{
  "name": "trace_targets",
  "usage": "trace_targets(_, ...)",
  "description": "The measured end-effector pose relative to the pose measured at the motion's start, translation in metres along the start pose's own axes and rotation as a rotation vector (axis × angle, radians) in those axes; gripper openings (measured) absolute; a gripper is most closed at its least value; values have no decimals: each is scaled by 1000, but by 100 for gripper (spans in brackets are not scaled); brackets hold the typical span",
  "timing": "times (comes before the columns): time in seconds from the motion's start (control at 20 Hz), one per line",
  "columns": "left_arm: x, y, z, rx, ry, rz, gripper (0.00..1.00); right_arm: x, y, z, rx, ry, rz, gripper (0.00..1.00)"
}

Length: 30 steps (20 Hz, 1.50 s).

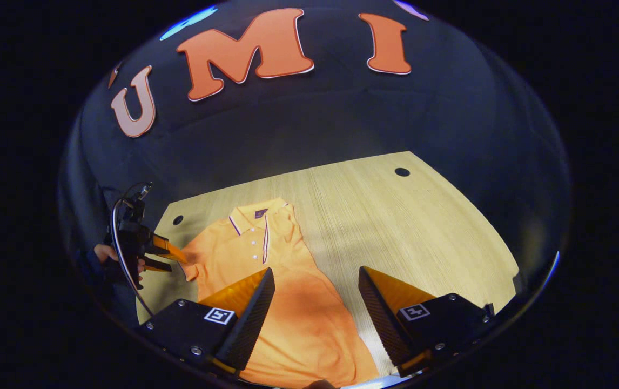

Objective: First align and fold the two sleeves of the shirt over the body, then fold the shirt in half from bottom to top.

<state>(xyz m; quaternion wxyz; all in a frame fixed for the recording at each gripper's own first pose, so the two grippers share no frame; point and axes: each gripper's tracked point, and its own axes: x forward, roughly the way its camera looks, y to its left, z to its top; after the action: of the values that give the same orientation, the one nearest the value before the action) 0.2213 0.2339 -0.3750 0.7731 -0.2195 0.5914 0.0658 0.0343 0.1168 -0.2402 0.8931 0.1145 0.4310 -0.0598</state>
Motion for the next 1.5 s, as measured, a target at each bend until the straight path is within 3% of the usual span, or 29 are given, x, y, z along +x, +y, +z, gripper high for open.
trace_targets(0.35, 31, 20, 12, 19, 33, 163, 95, -33, -9, -22, 44, 11, -54, 95)
trace_targets(0.4, 31, 20, 12, 23, 37, 178, 89, -31, -7, -22, 49, 7, -56, 95)
trace_targets(0.55, 36, 8, 11, 33, 21, 176, 81, -34, -6, -26, 58, 12, -42, 95)
trace_targets(0.6, 36, 3, 13, 54, 13, 165, 67, -38, -7, -29, 55, 14, -44, 95)
trace_targets(0.65, 37, -1, 16, 81, -7, 143, 61, -42, -8, -30, 55, 11, -42, 95)
trace_targets(0.75, 37, -7, 15, 136, -10, 117, 11, -47, -12, -34, 73, 7, -45, 96)
trace_targets(0.85, 32, -25, 15, 164, -22, 32, 12, -54, -21, -40, 96, 3, -53, 96)
trace_targets(1.05, 10, -57, 30, 254, -113, -46, 12, -64, -42, -53, 132, 14, -81, 95)
trace_targets(1.5, 0, -128, 26, 399, -157, -102, 12, -78, -67, -74, 190, 22, -120, 95)
